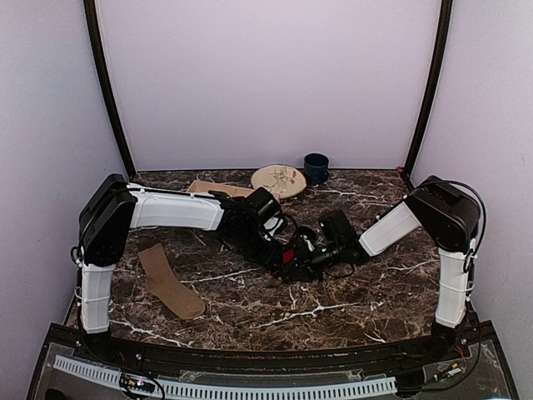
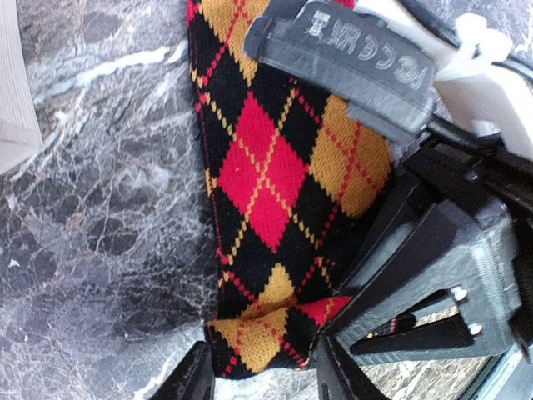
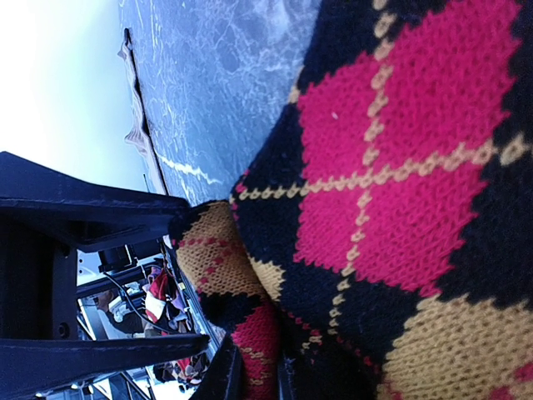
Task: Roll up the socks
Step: Roll the sock at the center of the board.
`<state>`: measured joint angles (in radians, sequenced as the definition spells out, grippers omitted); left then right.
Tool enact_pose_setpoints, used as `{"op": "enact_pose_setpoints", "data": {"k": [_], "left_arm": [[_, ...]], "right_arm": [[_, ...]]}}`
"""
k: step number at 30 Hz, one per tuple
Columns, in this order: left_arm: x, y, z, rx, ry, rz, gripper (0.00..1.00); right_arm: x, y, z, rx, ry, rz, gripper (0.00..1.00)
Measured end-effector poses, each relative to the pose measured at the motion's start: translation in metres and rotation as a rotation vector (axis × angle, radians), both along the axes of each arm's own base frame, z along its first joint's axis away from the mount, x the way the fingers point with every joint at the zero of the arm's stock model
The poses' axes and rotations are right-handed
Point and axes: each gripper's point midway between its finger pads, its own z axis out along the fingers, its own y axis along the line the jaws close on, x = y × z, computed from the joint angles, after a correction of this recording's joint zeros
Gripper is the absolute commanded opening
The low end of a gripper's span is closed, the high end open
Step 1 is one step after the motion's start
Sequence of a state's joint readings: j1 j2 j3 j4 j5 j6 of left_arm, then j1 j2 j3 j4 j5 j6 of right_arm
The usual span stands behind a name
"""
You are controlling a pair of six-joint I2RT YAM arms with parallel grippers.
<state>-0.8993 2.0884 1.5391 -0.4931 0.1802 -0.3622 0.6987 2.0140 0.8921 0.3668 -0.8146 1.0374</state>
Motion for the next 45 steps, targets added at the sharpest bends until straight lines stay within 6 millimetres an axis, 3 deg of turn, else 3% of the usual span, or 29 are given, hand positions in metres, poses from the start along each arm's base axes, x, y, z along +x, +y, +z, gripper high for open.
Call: {"op": "enact_pose_setpoints", "data": {"k": [13, 20, 25, 31, 35, 45], "left_arm": [[-0.009, 0.009, -0.011, 0.038, 0.036, -0.018, 0.44], [-0.01, 0.008, -0.015, 0.029, 0.052, -0.029, 0.32], [-0.011, 0.006, -0.017, 0.021, 0.061, -0.039, 0.31], [-0.012, 0.004, -0.018, 0.01, 0.071, -0.044, 0.22], [-0.012, 0.002, -0.019, 0.002, 0.079, -0.045, 0.15], [-0.009, -0.003, -0.019, 0.009, 0.095, -0.047, 0.14]], "right_arm": [[0.0, 0.0, 0.0, 0.0, -0.005, 0.003, 0.12], [0.0, 0.0, 0.0, -0.002, -0.004, 0.005, 0.13], [0.001, 0.001, 0.0, -0.008, 0.0, 0.011, 0.14], [0.001, 0.002, -0.001, -0.013, -0.003, 0.02, 0.15], [0.001, 0.001, -0.001, -0.016, -0.01, 0.026, 0.21], [0.001, 0.004, 0.007, -0.019, -0.062, 0.069, 0.44]]}}
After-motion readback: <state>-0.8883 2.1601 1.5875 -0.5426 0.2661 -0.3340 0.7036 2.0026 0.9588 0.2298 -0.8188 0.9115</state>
